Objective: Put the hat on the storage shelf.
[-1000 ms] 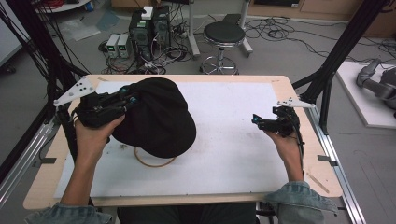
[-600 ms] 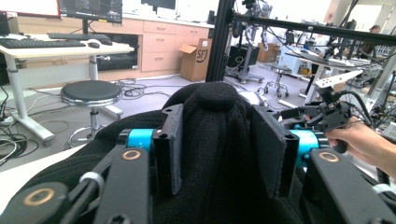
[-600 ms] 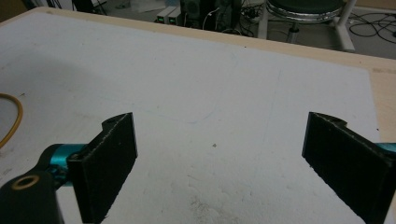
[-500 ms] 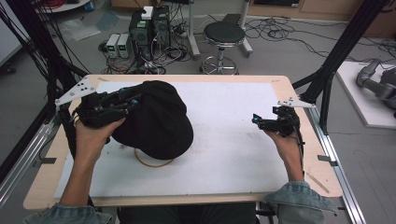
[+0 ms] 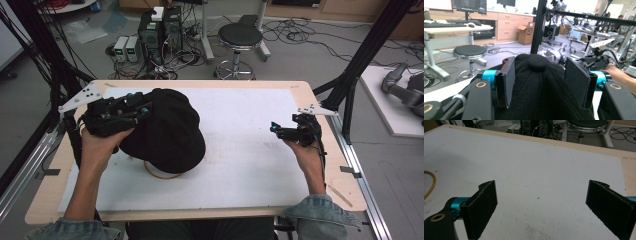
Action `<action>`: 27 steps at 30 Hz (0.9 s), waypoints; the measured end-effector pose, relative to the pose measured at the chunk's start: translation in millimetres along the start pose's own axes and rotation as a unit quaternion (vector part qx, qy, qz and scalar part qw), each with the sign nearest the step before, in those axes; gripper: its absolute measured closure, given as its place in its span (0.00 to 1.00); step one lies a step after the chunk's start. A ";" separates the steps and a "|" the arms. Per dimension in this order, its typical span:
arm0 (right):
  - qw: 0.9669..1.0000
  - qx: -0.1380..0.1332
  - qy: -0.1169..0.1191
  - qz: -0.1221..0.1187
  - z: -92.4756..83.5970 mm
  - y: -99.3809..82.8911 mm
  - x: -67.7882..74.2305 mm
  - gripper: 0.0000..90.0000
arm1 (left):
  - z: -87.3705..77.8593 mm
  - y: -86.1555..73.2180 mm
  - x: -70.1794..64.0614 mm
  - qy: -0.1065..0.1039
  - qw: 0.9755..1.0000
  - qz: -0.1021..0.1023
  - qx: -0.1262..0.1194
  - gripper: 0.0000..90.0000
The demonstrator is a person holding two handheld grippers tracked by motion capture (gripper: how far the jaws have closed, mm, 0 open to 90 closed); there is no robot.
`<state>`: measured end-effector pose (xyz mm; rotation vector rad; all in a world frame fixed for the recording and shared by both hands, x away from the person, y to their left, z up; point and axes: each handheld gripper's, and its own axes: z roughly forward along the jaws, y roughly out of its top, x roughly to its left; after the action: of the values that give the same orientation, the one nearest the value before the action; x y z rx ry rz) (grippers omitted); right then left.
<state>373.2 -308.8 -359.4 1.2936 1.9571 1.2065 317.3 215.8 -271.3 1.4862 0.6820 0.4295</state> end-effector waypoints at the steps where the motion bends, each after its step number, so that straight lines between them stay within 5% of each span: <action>1: 1.000 0.001 0.000 0.001 -0.2 0.2 0.4 0.11 | -1.2 0.9 0.3 -0.001 1.000 0.001 -0.003 0.47; 7: 1.000 -0.001 0.001 -0.002 0.3 0.9 1.1 0.11 | -13.0 7.8 4.2 0.010 1.000 0.006 -0.016 0.43; 12: 1.000 -0.001 0.001 -0.003 1.0 1.5 1.3 0.11 | -26.1 8.8 15.6 0.053 0.998 0.014 -0.020 0.39; 21: 1.000 0.001 0.002 -0.004 6.1 2.3 2.5 0.11 | -42.7 0.4 41.7 0.143 0.989 0.021 -0.007 0.33; 27: 1.000 0.002 0.000 -0.005 7.1 2.1 1.3 0.11 | -46.0 -9.9 57.0 0.194 0.981 0.026 0.004 0.31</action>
<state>379.2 -304.4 -361.0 1.2837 1.9646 1.1990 328.4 287.0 -287.4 1.4437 0.9528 0.7713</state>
